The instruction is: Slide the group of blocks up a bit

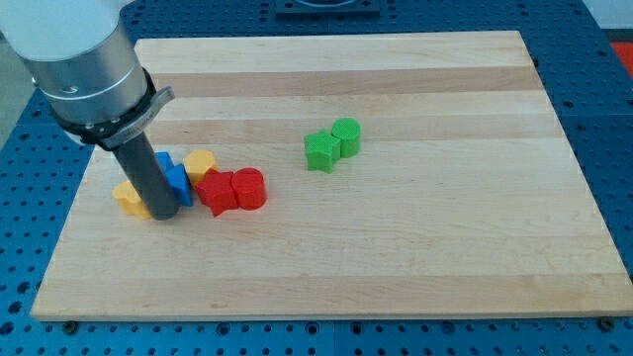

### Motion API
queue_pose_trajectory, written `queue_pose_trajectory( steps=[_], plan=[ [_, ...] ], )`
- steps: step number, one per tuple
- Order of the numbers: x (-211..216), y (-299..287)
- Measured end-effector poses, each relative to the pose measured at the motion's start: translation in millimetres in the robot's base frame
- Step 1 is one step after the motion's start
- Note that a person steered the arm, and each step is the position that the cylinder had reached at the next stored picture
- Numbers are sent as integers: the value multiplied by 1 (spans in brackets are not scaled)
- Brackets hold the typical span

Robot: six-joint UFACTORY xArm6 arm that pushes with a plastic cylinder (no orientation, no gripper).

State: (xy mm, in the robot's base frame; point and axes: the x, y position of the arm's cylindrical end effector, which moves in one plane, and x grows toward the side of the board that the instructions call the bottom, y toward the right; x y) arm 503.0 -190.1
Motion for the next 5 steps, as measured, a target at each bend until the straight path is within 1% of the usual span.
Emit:
queue_pose_trajectory(
  steps=[5],
  plan=[
    [-46, 0]
  ],
)
